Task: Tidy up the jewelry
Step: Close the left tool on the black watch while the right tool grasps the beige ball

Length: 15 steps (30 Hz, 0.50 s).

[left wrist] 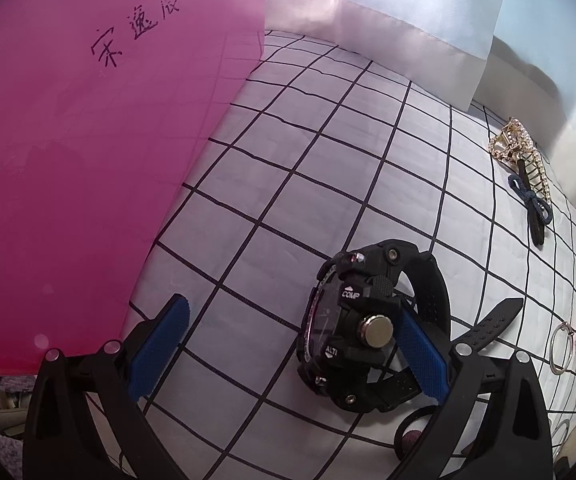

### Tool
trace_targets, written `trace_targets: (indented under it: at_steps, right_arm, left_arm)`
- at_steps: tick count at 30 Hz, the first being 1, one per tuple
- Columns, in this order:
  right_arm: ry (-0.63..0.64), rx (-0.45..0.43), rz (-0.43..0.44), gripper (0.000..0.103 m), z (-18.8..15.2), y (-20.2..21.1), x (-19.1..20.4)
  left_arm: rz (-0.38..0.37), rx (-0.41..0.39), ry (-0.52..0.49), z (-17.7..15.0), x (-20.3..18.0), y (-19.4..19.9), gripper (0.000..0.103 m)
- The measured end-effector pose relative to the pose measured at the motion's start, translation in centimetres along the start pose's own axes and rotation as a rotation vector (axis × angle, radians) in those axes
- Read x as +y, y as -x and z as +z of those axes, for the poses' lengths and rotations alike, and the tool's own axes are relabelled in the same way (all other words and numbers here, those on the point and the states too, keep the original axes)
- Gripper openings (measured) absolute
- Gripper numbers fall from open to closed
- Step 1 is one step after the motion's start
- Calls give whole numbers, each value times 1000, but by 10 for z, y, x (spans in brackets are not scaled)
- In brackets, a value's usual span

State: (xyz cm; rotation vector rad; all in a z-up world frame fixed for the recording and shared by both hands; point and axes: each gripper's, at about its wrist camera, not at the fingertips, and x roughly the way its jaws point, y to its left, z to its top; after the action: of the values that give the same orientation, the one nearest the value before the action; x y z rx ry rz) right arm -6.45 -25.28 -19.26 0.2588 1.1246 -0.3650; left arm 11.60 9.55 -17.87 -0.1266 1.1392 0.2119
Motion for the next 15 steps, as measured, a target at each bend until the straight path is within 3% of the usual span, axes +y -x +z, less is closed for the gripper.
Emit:
trace_targets:
  at_steps: [12, 15]
  right_arm:
    - [-11, -26, 53, 93, 8, -6, 1]
    - [11, -43, 56, 78, 9, -1, 1]
  left_arm:
    - [-10, -4, 19, 15, -2, -12, 98]
    - [-10, -2, 19, 15, -2, -12, 95]
